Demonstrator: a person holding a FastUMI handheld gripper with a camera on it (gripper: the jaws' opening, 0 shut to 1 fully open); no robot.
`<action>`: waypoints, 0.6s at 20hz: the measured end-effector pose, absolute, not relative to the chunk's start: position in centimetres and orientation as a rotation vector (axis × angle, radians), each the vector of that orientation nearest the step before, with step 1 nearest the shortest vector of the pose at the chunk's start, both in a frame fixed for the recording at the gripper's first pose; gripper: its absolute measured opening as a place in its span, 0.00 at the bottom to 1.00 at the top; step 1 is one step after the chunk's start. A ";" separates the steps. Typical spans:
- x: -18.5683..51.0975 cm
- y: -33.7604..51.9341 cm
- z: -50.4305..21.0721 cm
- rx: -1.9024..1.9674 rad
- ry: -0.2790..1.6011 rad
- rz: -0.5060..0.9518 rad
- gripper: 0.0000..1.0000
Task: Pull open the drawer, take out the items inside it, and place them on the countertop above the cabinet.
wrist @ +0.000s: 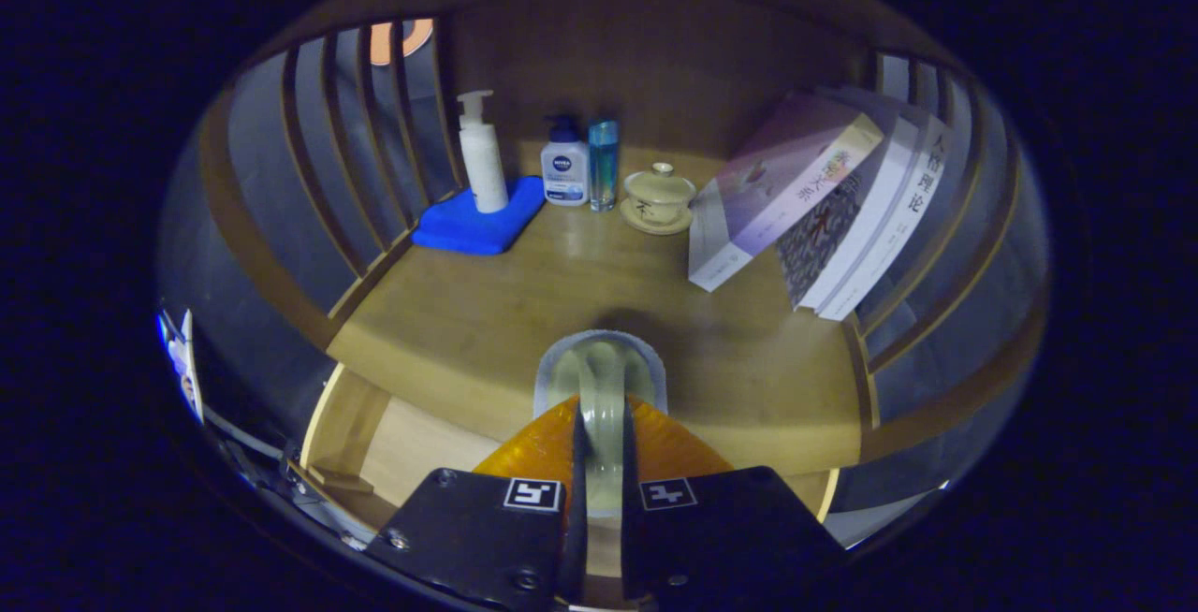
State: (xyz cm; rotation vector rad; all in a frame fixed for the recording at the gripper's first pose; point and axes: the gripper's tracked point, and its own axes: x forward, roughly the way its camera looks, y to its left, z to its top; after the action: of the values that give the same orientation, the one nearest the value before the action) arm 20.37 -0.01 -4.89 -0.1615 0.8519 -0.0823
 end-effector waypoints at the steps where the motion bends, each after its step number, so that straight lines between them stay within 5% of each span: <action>1: 21.1 0.1 -4.7 -0.162 0.852 -0.088 0.17; 12: 27.7 -0.1 -7.2 -0.168 0.897 -0.178 0.18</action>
State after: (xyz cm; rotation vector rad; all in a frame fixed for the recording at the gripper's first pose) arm 27.73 -0.14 -7.24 -0.1682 0.8966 -0.1777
